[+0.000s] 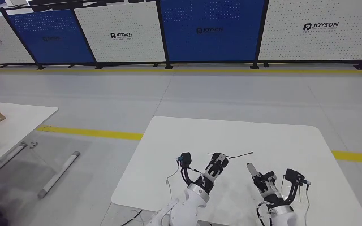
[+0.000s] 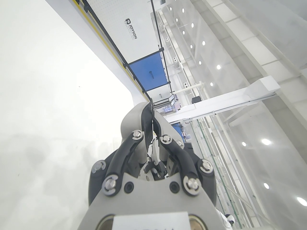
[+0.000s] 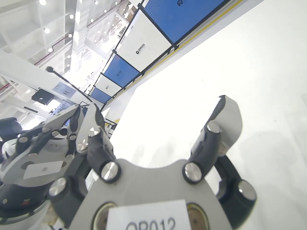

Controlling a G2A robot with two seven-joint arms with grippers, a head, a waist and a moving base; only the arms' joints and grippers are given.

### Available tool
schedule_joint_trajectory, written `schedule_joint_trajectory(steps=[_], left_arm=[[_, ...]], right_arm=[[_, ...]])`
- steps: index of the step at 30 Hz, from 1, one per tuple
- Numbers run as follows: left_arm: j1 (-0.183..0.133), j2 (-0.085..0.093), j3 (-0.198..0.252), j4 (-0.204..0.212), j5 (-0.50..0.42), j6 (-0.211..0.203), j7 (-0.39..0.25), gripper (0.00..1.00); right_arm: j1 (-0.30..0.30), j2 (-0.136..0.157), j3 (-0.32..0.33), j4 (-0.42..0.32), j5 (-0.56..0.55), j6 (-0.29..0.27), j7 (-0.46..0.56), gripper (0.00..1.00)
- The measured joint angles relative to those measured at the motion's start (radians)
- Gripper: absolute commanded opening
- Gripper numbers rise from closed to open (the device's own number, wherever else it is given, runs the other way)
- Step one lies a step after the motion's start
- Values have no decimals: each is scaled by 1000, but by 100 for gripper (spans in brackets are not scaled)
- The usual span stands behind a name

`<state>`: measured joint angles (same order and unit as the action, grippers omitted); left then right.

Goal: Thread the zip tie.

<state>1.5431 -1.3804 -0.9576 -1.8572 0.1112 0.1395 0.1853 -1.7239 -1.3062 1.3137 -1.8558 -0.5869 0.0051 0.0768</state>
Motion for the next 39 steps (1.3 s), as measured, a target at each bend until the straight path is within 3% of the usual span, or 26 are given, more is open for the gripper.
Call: schedule_joint_trajectory(steps=[6, 15, 22, 29, 31, 39], left_arm=[[-2, 0, -1, 4, -8, -3, -6, 0], [0, -1, -2, -13, -91, 10, -86, 0], [0, -1, -2, -13, -91, 9, -86, 0], [-4, -2, -2, -10, -106, 7, -80, 0], [-5, -3, 1, -13, -108, 6, -76, 0], [-4, -3, 2, -14, -110, 2, -73, 0]], right_arm=[[6, 0, -1, 9, -2, -6, 6, 100], [66, 7, -15, 64, -119, -10, 80, 100], [66, 7, -16, 64, -119, -10, 80, 100], [78, 16, -30, 115, -300, -130, 1, 100], [80, 17, -44, 132, -350, -143, -25, 100], [81, 16, -48, 138, -353, -145, -32, 100]])
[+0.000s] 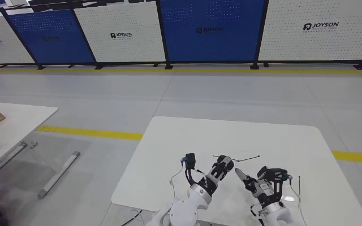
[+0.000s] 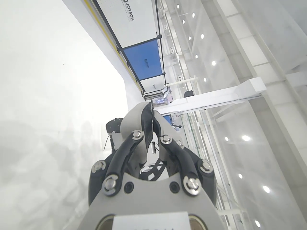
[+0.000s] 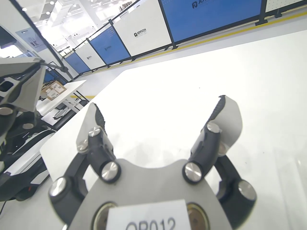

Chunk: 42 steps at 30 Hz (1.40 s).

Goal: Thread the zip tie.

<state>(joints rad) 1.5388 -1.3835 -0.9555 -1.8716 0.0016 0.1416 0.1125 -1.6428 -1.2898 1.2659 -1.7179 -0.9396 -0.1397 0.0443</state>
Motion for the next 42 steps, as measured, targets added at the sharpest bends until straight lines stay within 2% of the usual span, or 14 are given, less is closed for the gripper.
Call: schedule_joint_trajectory(steps=[6, 13, 19, 20, 21, 22, 23, 24, 26, 28, 32, 42], left_arm=[[-6, -3, 15, 10, -22, -15, -18, 0], [-11, -4, 18, 13, -24, -12, -10, 0], [-15, -5, 19, 28, -30, -21, -10, 0], [-15, -5, 20, 29, -30, -21, -8, 0], [-16, -5, 20, 30, -30, -21, -7, 0], [-16, -5, 21, 30, -31, -21, -5, 0], [-17, -6, 21, 29, -31, -20, -4, 0], [-17, -6, 21, 29, -31, -20, -2, 0], [-18, -6, 22, 29, -30, -20, 1, 0], [-18, -6, 23, 29, -29, -21, 2, 0], [-18, -6, 25, 32, -24, -22, 4, 0], [-24, -7, 34, 46, -15, -21, 3, 0]], right_arm=[[4, 3, -7, -6, -8, -53, 21, 100], [5, 4, -9, -7, -20, -51, 10, 100], [7, 1, -8, -1, -6, -21, -30, 100], [8, 1, -9, 0, -9, -19, -31, 73], [9, 1, -11, 2, -14, -18, -28, 56], [11, 1, -15, 3, -20, -18, -19, 58], [13, 1, -19, 4, -23, -21, -11, 49], [14, 1, -21, 4, -25, -24, -5, 46], [17, 2, -26, 3, -24, -32, 4, 46], [18, 2, -27, 3, -15, -47, 8, 53], [18, 4, -24, 2, 2, -65, 16, 49], [5, 9, -18, -20, -1, -104, 6, 47]])
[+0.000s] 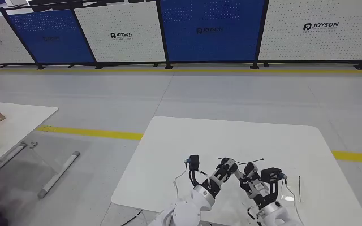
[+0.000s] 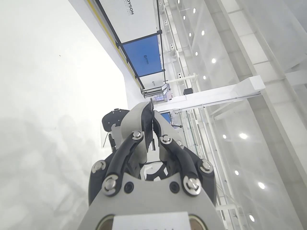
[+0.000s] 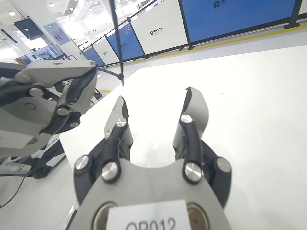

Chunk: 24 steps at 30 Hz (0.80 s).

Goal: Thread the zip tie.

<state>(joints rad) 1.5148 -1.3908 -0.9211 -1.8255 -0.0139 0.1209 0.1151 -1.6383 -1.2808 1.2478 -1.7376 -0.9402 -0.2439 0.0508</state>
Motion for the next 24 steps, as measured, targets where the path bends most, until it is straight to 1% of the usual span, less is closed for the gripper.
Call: schedule_joint_trajectory(steps=[3, 7, 9, 12, 17, 20, 24], left_arm=[[-5, -1, 8, 5, 6, 3, 2, 0], [-9, -3, 15, 10, 12, 7, 4, 0], [-10, -3, 17, 11, 15, 8, 4, 0], [-10, -3, 19, 13, 21, 8, 2, 0], [-11, -3, 23, 16, 28, 7, 1, 0], [-11, -3, 24, 17, 29, 7, 0, 0], [-11, -3, 23, 17, 32, 7, 3, 0]], right_arm=[[-3, 1, 1, -6, -3, -2, -9, 44], [-4, 2, -1, -11, -7, -3, -21, 44], [-4, 2, -1, -12, -7, -4, -25, 42], [-2, 2, -2, -12, -5, -6, -28, 38], [2, 2, -4, -10, -1, -5, -33, 27], [5, 2, -5, -9, 1, -3, -34, 24], [6, 3, -7, -8, -3, -1, -38, 23]])
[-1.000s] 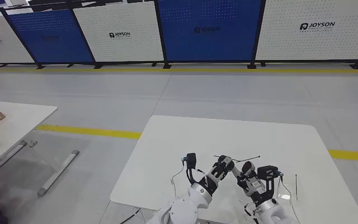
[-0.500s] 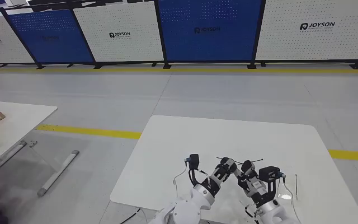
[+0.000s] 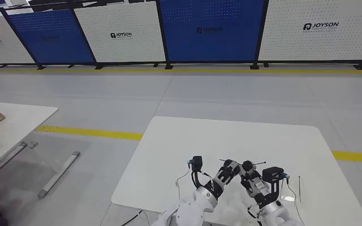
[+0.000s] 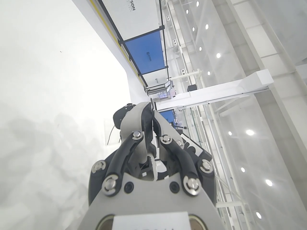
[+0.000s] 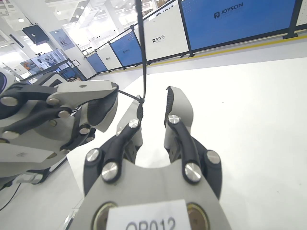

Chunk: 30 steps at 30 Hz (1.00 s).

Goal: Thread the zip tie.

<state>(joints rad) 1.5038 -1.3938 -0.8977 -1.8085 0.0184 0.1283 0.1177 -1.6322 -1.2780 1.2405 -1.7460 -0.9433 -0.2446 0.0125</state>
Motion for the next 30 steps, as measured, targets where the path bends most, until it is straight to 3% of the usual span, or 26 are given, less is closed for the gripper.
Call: schedule_joint_trajectory(steps=[11, 13, 15, 17, 30], left_arm=[[-4, -2, 4, 12, 15, -1, 24, 0], [-5, -3, 5, 14, 15, 1, 25, 0], [-7, -4, 6, 16, 16, 3, 25, 0], [-8, -4, 7, 17, 18, 4, 25, 0], [-9, -5, 9, 16, 19, -5, 19, 0]], right_arm=[[2, 2, -4, 7, -6, -2, -2, 19], [2, 2, -4, 7, -8, -2, -3, 16], [2, 2, -5, 6, -9, -1, -5, 5], [1, 3, -5, 6, -11, -1, -6, 0], [9, 4, -10, 18, -2, -2, 7, 1]])
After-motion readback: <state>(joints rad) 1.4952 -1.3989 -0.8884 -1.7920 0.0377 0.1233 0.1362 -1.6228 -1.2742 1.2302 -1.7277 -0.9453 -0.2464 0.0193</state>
